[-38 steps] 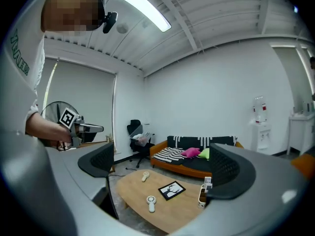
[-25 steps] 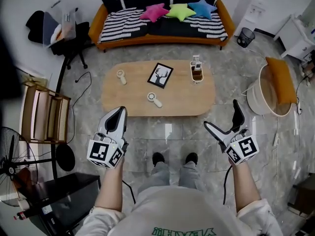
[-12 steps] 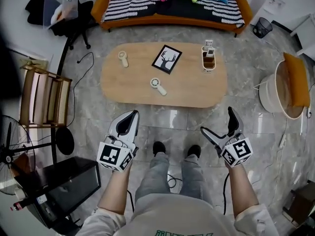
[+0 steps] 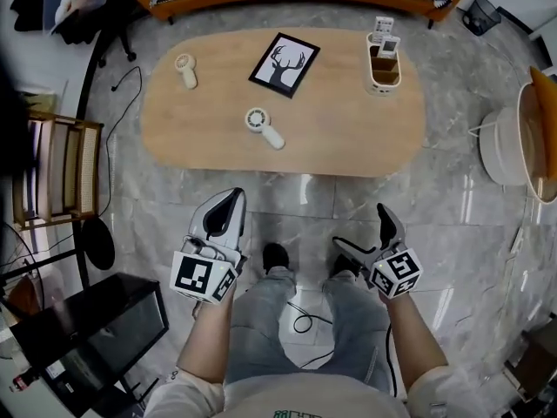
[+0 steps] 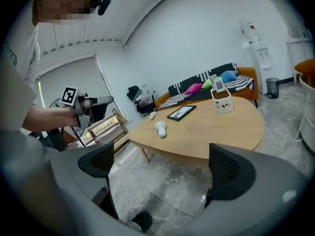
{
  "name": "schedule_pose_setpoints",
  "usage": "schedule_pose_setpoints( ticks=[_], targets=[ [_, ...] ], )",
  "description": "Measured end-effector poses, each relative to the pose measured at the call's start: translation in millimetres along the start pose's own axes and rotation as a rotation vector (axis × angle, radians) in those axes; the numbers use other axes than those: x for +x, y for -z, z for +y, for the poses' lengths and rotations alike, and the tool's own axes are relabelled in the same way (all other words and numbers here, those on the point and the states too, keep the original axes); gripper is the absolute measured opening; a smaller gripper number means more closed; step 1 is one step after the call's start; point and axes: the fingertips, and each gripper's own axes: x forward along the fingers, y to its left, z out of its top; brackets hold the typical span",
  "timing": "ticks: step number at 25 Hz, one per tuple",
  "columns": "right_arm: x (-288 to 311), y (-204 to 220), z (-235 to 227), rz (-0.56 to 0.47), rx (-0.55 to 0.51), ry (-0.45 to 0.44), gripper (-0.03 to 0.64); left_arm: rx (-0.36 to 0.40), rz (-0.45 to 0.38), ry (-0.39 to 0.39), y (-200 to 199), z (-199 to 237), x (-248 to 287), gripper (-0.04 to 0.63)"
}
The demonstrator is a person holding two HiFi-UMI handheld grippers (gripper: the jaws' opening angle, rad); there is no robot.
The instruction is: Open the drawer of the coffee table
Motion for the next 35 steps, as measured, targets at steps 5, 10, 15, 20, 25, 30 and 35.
schedule_pose_setpoints(
  ticks=[5,10,15,20,25,30,35],
  targets=[
    [58,67,-43,-0.015,0.080,-0.034,0.589,0.012,-0.071,0.026,38,2,38,-0.002],
    [117,113,-76,-0.089,0.208,-0.135,0.589,0.083,-0.173,0.072,50,3,57,-0.002],
    [163,144,-108,-0.122,0.268,-0.187,0.589,0.132,-0.216,0.066,69,16,63,-0.002],
    [157,106,-139,-0.589,0.850,-0.516,0.551,0.122,-0.205,0.063,88,24,70,-0.002],
    [180,116,-148,-0.627,0.829,-0.530,0.521,0.149,-0.193,0.091,89,17,75,-0.002],
    [202,103,-161,-0.676,0.802,-0.529,0.479,0.160,-0.163,0.116,98,17,71,-0.002],
    [208,95,-164,-0.700,0.777,-0.559,0.444,0.164,-0.177,0.108,99,21,72,-0.002]
  ],
)
